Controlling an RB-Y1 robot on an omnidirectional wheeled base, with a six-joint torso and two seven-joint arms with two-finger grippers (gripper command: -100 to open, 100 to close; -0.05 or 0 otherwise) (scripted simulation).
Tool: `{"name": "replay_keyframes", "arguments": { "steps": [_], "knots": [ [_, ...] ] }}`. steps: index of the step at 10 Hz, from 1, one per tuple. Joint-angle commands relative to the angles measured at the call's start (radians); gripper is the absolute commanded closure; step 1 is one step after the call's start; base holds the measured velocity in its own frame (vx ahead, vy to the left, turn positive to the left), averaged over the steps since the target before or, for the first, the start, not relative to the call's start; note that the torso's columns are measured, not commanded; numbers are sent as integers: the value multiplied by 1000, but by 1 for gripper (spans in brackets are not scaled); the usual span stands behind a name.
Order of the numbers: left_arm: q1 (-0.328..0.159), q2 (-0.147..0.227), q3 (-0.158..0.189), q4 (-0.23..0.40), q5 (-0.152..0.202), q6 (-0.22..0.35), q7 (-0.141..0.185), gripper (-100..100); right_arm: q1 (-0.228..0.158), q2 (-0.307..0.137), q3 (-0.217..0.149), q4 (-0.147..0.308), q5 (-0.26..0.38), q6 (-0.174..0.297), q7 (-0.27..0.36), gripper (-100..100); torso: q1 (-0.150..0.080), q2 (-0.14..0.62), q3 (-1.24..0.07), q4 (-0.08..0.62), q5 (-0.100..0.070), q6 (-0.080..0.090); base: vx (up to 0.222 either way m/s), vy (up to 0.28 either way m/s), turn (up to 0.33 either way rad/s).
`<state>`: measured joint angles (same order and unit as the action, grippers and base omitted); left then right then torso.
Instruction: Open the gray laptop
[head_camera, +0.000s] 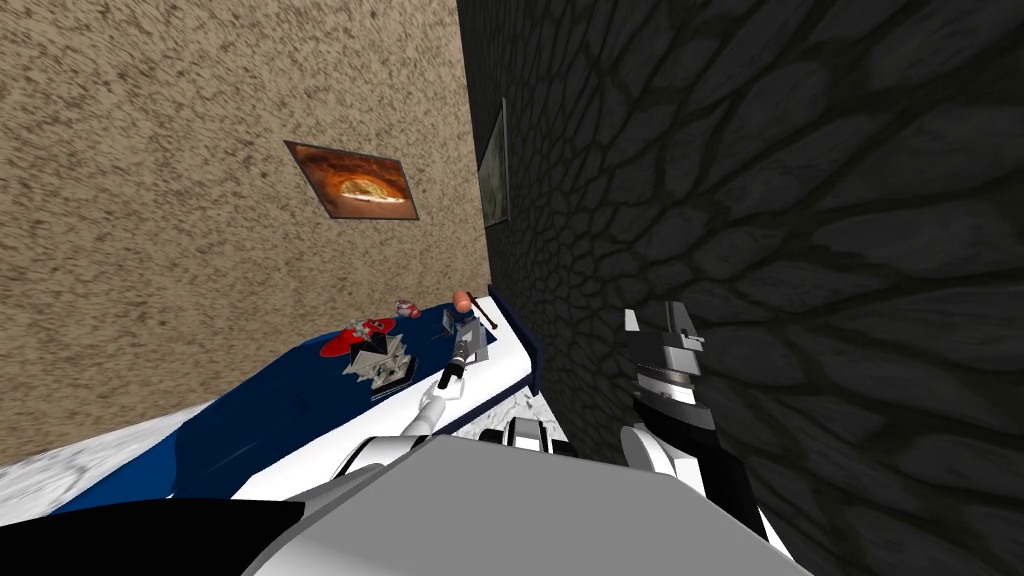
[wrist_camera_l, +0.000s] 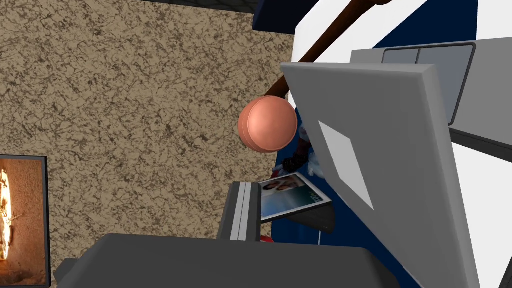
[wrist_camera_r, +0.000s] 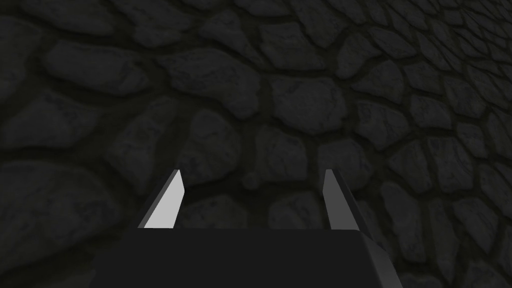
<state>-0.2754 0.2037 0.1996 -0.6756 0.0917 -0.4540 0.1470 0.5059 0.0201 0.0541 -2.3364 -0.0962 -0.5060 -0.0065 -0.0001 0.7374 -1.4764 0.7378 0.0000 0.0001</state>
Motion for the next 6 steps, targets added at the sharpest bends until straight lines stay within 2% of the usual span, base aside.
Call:
{"name": "replay_keyframes", "arguments": {
  "steps": [1,2,6],
  "knots": [
    [-41,17,1,-6,4,50,4,-100,0,0,0,0,0,0,0,0,0,3,2,1,0,0,-74,-23,3],
    [-69,29,2,-11,7,84,6,-100,0,0,0,0,0,0,0,0,-1,5,3,1,0,0,-104,-20,10],
    [-124,52,3,-19,12,151,11,-100,0,0,0,0,0,0,0,0,1,-2,-1,-1,0,0,-73,-19,8]
  ]
}}
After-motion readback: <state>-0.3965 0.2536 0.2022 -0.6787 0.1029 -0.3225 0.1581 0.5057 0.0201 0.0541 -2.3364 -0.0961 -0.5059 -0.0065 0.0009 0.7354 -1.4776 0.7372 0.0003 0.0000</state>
